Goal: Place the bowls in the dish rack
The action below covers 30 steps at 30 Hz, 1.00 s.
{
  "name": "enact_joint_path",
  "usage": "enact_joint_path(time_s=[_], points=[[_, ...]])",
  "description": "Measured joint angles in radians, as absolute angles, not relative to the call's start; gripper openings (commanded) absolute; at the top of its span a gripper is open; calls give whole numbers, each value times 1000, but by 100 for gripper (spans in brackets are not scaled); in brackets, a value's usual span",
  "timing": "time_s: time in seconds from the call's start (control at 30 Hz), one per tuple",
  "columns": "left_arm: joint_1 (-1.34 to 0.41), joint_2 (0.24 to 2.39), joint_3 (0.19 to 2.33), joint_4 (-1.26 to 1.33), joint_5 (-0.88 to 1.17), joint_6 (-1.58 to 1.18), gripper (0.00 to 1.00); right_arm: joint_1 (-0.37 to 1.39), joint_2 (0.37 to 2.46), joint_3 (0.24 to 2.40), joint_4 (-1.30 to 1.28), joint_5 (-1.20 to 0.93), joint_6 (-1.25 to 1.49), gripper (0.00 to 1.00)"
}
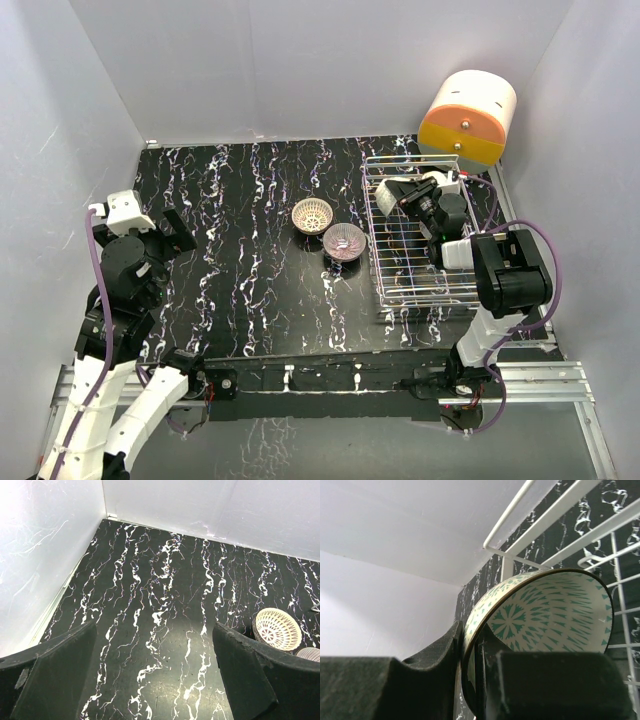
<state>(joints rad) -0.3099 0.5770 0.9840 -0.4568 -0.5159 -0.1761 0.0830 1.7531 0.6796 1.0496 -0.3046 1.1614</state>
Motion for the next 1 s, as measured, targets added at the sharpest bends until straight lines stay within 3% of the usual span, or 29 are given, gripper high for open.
enact_joint_path(time_s=[0.57,1.0], points=[[-310,574,981,-450,-516,-176,97,83,1681,675,874,-269,1119,18],[-310,570,980,-451,-516,-179,97,98,1760,697,986,-309,1185,17]])
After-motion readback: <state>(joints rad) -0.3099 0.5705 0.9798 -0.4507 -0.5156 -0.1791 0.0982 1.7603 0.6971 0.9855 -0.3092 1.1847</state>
